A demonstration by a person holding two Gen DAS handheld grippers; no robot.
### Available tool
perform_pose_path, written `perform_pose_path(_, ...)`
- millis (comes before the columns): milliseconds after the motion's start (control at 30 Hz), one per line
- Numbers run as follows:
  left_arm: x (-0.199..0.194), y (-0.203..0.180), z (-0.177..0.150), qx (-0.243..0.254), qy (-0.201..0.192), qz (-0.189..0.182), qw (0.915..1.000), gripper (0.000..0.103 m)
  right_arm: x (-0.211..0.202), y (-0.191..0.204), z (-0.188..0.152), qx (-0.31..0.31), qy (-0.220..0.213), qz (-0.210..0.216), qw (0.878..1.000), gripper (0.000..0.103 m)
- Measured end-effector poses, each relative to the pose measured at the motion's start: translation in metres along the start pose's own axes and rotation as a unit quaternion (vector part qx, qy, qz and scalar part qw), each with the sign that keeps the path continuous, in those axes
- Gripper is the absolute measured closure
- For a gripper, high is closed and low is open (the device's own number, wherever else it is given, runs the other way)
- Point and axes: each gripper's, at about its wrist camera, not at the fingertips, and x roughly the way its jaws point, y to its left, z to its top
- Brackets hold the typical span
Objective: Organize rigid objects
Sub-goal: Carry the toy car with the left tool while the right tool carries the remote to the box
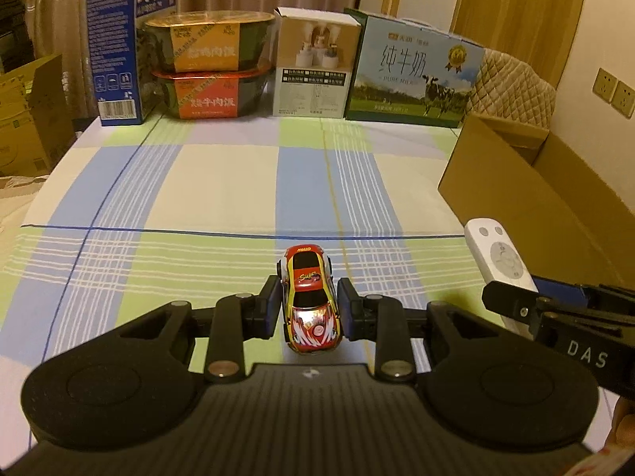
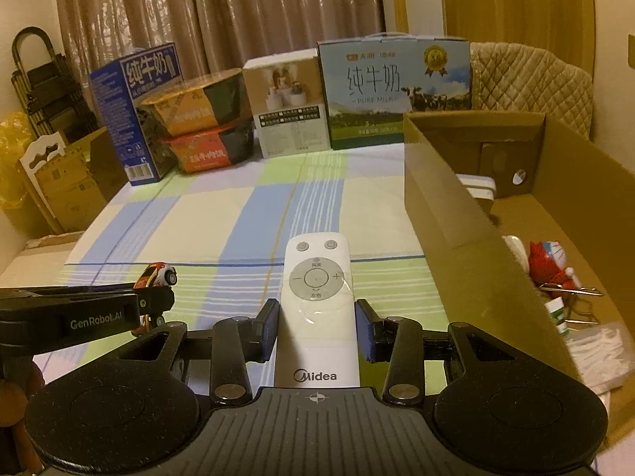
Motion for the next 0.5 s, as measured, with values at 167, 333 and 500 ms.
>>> perform_pose_path(167, -0.019, 0.0, -0.002, -0.007, -0.001, 0.002, 1.0, 0.078, -0.019, 0.006, 0.004, 0.002, -0.004, 0.004, 1.0, 0.066)
perform_pose_path(333, -0.036, 0.0, -0.007, -0.01, -0.001, 0.006, 0.9999, 0.078, -0.036, 0.014, 0.006, 0.001, -0.009, 0.011, 1.0, 0.066)
perform_pose_path(500, -0.053, -0.002, -0.01, -0.013, -0.005, 0.01, 0.9999, 0.078, -0.049, 0.019, 0.006, -0.002, -0.012, 0.021, 1.0, 0.066)
